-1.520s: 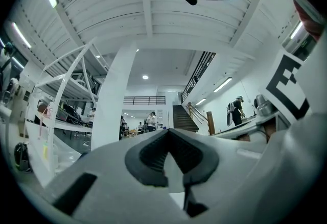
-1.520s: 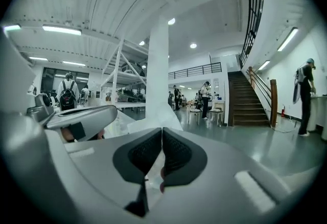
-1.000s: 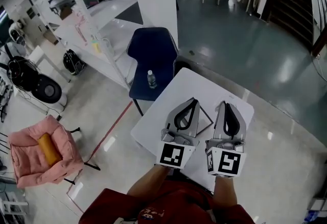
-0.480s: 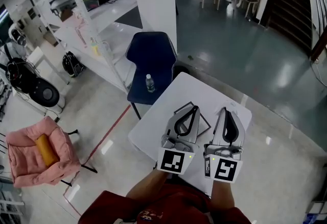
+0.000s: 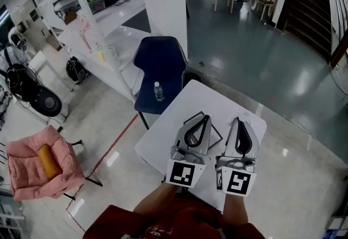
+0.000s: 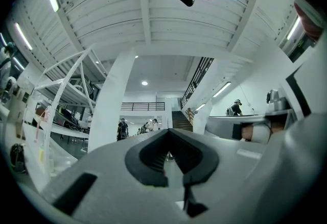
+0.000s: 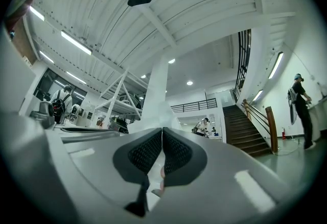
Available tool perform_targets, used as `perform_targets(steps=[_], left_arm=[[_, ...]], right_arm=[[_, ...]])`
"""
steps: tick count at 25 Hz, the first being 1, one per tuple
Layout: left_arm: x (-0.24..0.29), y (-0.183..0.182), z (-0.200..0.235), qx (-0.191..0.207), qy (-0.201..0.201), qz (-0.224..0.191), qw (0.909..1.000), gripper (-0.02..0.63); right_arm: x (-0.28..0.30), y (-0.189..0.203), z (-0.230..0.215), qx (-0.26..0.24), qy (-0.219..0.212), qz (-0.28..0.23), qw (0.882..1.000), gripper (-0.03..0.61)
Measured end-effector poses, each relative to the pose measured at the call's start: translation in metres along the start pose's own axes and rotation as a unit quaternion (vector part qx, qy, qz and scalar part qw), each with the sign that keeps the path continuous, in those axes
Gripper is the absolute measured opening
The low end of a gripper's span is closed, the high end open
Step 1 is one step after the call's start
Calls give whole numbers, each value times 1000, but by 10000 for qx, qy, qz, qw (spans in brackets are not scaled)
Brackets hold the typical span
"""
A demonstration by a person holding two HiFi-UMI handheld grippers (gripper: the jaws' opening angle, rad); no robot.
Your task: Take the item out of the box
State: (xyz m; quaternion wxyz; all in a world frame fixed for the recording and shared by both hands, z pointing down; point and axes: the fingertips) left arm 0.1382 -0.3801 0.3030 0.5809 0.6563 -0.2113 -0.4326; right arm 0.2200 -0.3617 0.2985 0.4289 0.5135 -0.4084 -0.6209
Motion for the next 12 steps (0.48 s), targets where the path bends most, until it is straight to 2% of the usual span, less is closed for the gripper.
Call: perform_targets(steps=[12], left_arm=[[-1, 8, -2, -66, -77, 71, 9999, 2]], right_arm=[[0, 15, 0, -33, -39, 186, 9998, 6]])
Point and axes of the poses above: the fingertips, and each gripper's own axes: x forward along the fingers, z to its left, y out of its underside, and after that the axes turned 4 degrees about -x, right-handed
